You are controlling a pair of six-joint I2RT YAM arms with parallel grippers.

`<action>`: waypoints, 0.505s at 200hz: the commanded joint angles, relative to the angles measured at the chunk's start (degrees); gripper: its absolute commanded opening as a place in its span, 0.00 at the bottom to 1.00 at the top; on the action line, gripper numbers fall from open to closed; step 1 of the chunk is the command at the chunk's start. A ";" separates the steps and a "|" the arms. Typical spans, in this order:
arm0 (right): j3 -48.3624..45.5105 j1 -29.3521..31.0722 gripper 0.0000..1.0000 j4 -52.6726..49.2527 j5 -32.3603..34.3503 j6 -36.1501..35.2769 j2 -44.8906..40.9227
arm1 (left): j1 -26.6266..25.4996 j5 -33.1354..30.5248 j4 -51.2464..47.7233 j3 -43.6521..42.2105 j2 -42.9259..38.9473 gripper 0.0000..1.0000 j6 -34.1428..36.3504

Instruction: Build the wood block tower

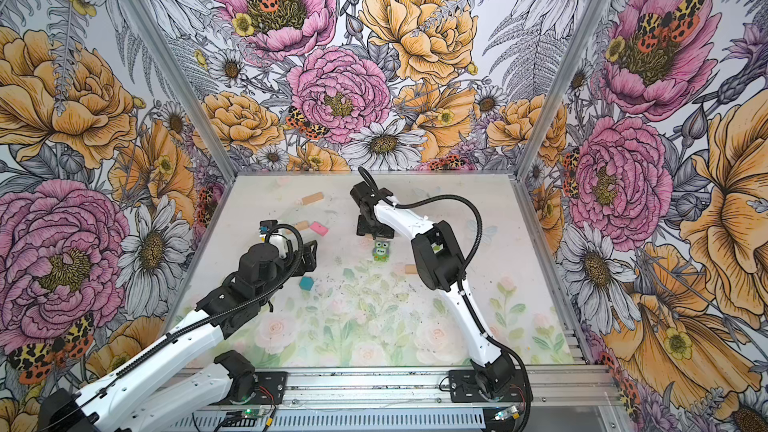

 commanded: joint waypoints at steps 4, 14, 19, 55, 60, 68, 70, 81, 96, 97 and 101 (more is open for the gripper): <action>2.47 0.54 0.74 -0.78 0.79 -0.13 0.90 | 0.38 0.87 -0.34 -0.55 -1.45 0.99 0.01; 3.14 0.46 0.74 -0.87 0.99 -0.72 0.65 | 0.43 0.79 -0.50 -0.58 -1.79 0.99 0.06; 3.53 0.46 0.73 -0.95 1.03 -0.87 0.48 | 0.54 0.79 -0.57 -0.53 -1.96 0.99 0.00; 4.79 -0.28 0.73 -1.73 1.46 -2.24 -1.58 | 0.51 0.70 -0.96 -0.25 -2.69 0.99 -0.20; 4.74 -0.37 0.73 -1.87 1.41 -2.38 -1.96 | 0.62 0.70 -1.02 -0.22 -2.70 0.99 -0.20; 4.56 -0.42 0.73 -2.23 1.70 -2.72 -2.77 | 0.35 0.78 -1.11 -0.09 -2.78 0.99 -0.40; 4.52 -0.42 0.73 -2.31 1.77 -2.79 -2.92 | 0.47 0.78 -1.13 -0.08 -2.83 0.99 -0.41; 3.65 -0.42 0.73 -2.54 2.04 -3.20 -4.33 | 0.52 0.96 -1.14 -0.05 -2.92 0.99 -0.60; 1.43 -0.42 0.73 -2.54 1.94 -3.59 -6.58 | 0.44 1.21 -1.05 0.04 -2.96 0.99 -0.96; 1.24 -0.42 0.73 -2.50 1.93 -3.60 -6.76 | 0.43 1.26 -1.05 0.04 -2.96 0.99 -0.97; 0.50 -0.42 0.72 -2.46 1.97 -3.69 -7.46 | 0.41 1.31 -1.05 0.03 -2.96 0.99 -1.10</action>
